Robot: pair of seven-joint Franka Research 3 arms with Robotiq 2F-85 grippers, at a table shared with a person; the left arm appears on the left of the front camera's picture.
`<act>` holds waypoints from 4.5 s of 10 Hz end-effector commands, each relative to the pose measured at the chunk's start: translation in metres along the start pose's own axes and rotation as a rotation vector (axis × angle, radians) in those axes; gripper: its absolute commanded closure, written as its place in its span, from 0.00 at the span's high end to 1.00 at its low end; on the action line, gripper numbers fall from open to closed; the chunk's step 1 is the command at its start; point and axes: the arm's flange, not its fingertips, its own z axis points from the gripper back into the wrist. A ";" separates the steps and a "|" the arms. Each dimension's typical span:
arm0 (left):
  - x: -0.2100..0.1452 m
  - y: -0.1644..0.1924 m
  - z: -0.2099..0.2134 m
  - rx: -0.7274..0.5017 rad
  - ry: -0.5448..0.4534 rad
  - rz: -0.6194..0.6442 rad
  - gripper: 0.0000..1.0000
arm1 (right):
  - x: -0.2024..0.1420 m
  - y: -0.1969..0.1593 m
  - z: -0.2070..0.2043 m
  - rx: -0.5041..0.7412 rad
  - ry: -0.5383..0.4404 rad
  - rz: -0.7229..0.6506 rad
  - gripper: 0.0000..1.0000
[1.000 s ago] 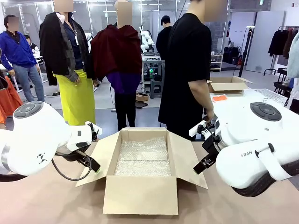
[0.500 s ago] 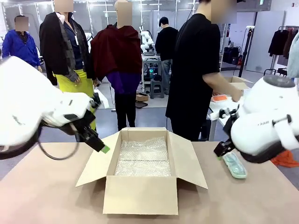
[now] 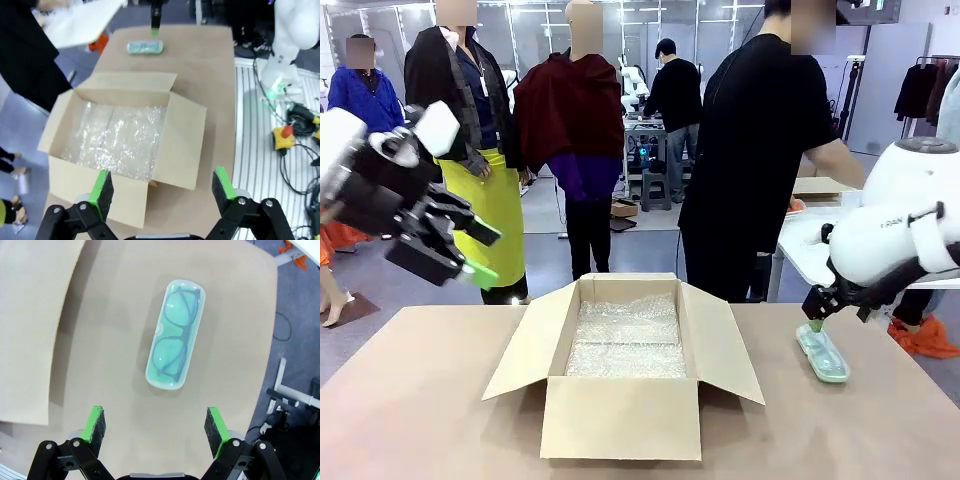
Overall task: Pack the glasses set securely to prepare it for shipping.
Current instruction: Place the Glasses case inside the Package Box.
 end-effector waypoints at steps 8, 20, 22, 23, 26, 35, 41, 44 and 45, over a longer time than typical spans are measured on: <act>-0.002 -0.005 0.036 -0.007 -0.099 -0.012 1.00 | 0.045 -0.025 -0.065 -0.030 0.103 -0.127 1.00; -0.002 -0.005 0.036 -0.007 -0.099 -0.012 1.00 | 0.062 -0.029 -0.146 0.046 0.152 -0.195 1.00; -0.002 -0.005 0.036 -0.007 -0.099 -0.012 1.00 | 0.062 -0.030 -0.150 0.059 0.146 -0.212 1.00; -0.002 -0.005 0.036 -0.007 -0.099 -0.012 1.00 | 0.063 -0.030 -0.147 0.060 0.141 -0.211 0.93; -0.002 -0.005 0.036 -0.007 -0.099 -0.012 1.00 | 0.067 -0.026 -0.155 0.059 0.159 -0.199 0.62; -0.002 -0.005 0.036 -0.007 -0.099 -0.012 1.00 | 0.075 -0.024 -0.030 0.040 0.119 0.063 0.36; -0.002 -0.005 0.036 -0.007 -0.099 -0.012 1.00 | 0.101 0.077 0.073 0.241 0.014 0.785 0.36; -0.002 -0.005 0.036 -0.007 -0.099 -0.012 1.00 | 0.126 0.194 0.078 0.274 0.027 1.056 0.36; -0.002 -0.005 0.036 -0.007 -0.099 -0.012 1.00 | 0.133 0.228 0.068 0.240 0.040 1.107 0.36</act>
